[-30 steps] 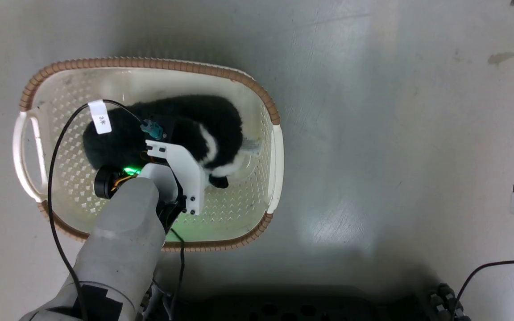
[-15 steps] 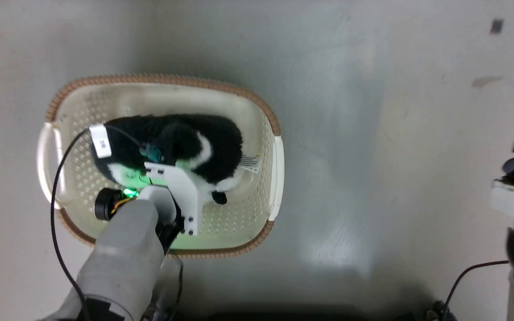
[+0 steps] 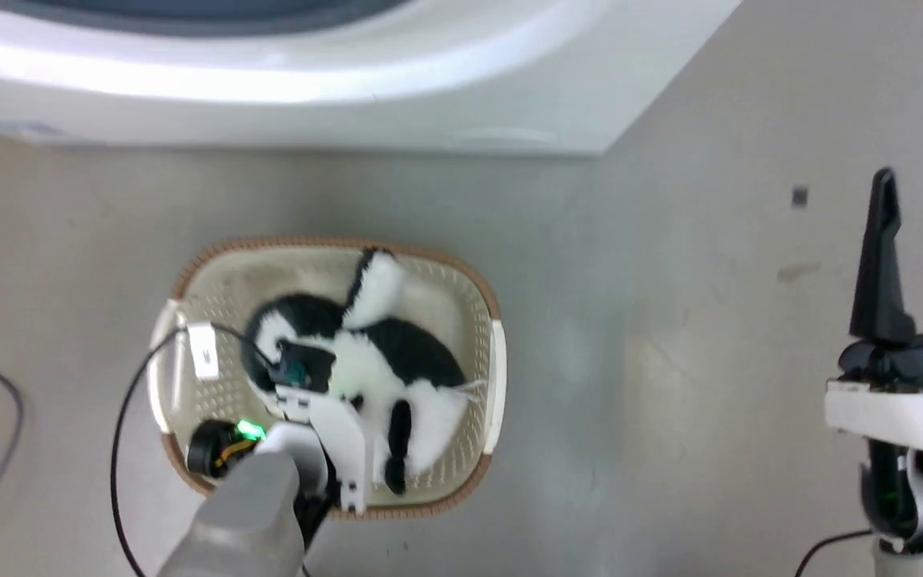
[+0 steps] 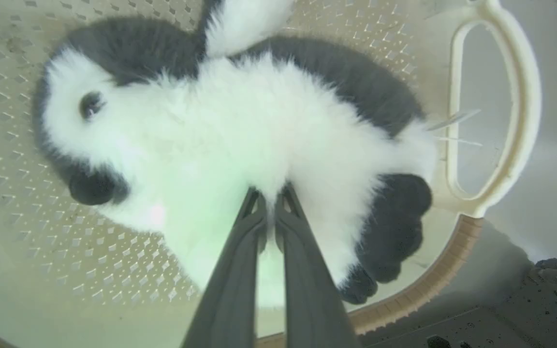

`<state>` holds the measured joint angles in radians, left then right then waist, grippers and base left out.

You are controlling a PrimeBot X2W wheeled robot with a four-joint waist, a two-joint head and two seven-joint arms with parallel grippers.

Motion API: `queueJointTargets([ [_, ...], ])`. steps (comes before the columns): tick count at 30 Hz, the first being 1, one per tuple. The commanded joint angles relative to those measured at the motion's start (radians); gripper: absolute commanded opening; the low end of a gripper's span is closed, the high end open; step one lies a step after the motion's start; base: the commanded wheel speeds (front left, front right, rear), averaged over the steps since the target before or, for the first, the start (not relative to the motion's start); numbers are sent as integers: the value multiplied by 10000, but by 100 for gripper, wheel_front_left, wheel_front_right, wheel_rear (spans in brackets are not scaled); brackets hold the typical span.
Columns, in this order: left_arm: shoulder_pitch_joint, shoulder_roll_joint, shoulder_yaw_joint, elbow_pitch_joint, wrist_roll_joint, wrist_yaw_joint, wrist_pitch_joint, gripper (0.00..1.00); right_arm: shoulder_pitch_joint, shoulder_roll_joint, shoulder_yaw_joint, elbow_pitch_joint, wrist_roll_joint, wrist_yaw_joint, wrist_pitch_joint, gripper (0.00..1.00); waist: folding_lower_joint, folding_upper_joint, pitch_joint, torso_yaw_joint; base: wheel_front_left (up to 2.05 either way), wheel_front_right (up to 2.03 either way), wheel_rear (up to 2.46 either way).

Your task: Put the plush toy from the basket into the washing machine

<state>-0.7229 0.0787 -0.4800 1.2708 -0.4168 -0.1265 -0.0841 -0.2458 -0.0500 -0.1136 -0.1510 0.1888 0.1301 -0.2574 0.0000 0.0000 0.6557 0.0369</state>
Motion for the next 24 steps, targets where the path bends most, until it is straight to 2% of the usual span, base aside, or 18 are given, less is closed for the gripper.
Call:
queueJointTargets([
  [1,109,16,-66,-80,-58,-39,-124,0,118,-2,35,42,60,6,-44,100,0,0,-749,99,0,0,0],
  [9,1172,132,-619,-441,-826,-41,-1004,0,813,-2,165,397,262,6,-44,100,0,0,-2268,241,0,0,0],
  [18,1756,592,-772,-1212,-1243,-37,-1733,0,1682,-2,240,589,389,6,-44,100,0,0,-3616,398,0,0,0],
  [24,2106,1026,-184,-3155,-833,538,-1772,0,2012,-2,169,635,419,6,-44,100,0,0,-4174,504,0,0,0],
])
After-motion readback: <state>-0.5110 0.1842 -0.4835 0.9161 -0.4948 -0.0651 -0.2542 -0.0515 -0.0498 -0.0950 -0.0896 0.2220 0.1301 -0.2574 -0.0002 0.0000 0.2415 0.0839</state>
